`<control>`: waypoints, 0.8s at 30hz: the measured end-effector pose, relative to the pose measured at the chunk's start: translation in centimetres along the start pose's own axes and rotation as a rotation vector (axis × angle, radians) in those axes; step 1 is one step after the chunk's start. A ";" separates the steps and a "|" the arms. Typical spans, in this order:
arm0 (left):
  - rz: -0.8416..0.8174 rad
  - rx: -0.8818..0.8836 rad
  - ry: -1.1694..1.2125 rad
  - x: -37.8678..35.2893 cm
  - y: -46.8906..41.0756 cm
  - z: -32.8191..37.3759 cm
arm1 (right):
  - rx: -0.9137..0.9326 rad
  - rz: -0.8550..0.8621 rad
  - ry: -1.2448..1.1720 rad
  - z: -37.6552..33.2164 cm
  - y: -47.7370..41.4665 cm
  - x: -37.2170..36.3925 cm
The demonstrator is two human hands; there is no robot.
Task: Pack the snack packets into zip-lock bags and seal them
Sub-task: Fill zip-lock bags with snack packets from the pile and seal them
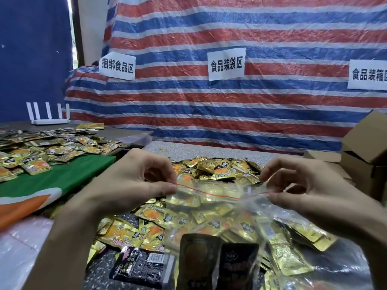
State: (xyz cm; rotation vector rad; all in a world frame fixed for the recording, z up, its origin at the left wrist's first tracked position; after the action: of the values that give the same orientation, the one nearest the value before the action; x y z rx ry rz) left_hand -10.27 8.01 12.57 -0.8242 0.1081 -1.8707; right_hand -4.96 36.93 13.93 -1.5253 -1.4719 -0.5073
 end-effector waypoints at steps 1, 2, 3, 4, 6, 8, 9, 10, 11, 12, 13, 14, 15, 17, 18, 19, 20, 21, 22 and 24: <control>0.006 -0.002 0.003 -0.2 -0.1 0.1 | -0.017 -0.026 0.017 0.0 0.1 0.1; 0.010 -0.010 0.005 -0.4 -0.1 0.2 | -0.011 -0.031 0.061 -0.1 0.3 0.1; 0.011 -0.018 0.008 -0.6 -0.1 0.4 | 0.017 -0.025 0.131 -0.5 0.6 0.1; 0.012 -0.027 0.014 -0.8 0.0 0.6 | 0.063 -0.012 0.196 -1.1 0.8 0.0; 0.012 -0.040 0.024 -1.2 0.1 1.0 | 0.161 0.050 0.248 -2.8 1.2 -1.0; 0.004 -0.053 0.011 -1.6 0.1 1.5 | 0.242 0.122 0.283 -4.5 1.4 -2.6; -0.003 -0.065 0.000 -1.8 0.2 1.8 | 0.280 0.149 0.305 -5.3 1.3 -3.4; -0.009 -0.081 -0.007 -2.0 0.2 2.0 | 0.308 0.173 0.319 -5.9 1.3 -4.2; -0.009 -0.099 -0.008 -2.2 0.3 2.2 | 0.320 0.193 0.327 -6.2 1.2 -4.8; -0.005 -0.113 -0.006 -2.4 0.3 2.3 | 0.319 0.207 0.329 -6.4 1.1 -5.2; -0.002 -0.122 -0.002 -2.5 0.3 2.3 | 0.310 0.216 0.324 -6.5 1.1 -5.4; -0.002 -0.124 0.003 -2.6 0.3 2.4 | 0.304 0.219 0.314 -6.4 1.0 -5.5; -0.009 -0.122 0.009 -2.6 0.2 2.4 | 0.303 0.214 0.303 -6.3 1.0 -5.5; -0.036 -0.121 0.018 -2.6 0.2 2.3 | 0.300 0.186 0.280 -6.1 1.0 -5.3; -0.048 -0.124 0.020 -2.6 0.2 2.2 | 0.296 0.172 0.277 -6.1 1.0 -5.2; -0.057 -0.127 0.022 -2.5 0.2 2.2 | 0.294 0.167 0.280 -6.0 1.0 -5.2; -0.061 -0.132 0.025 -2.5 0.2 2.2 | 0.299 0.170 0.284 -6.0 1.0 -5.1; -0.064 -0.139 0.028 -2.5 0.3 2.2 | 0.306 0.178 0.288 -6.1 1.0 -5.0; -0.070 -0.145 0.029 -2.4 0.3 2.1 | 0.312 0.187 0.289 -6.1 1.0 -5.0; -0.099 -0.145 0.018 -2.4 0.2 1.9 | 0.319 0.202 0.286 -6.2 0.9 -5.0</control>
State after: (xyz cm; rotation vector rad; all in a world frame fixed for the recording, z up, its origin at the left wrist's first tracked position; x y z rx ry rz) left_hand -8.46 10.45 12.75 -0.9262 0.2199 -1.9816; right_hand -3.27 29.23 12.63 -1.2721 -1.1050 -0.3344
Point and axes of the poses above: each hand's wrist, its own y-axis away from the middle knuckle, its own x-axis out of the back of the hand, z = x × y, the point moved 1 cm from there along -y, towards the middle knuckle, and after that the axes turned 10 degrees about y, right-handed, at the moved point
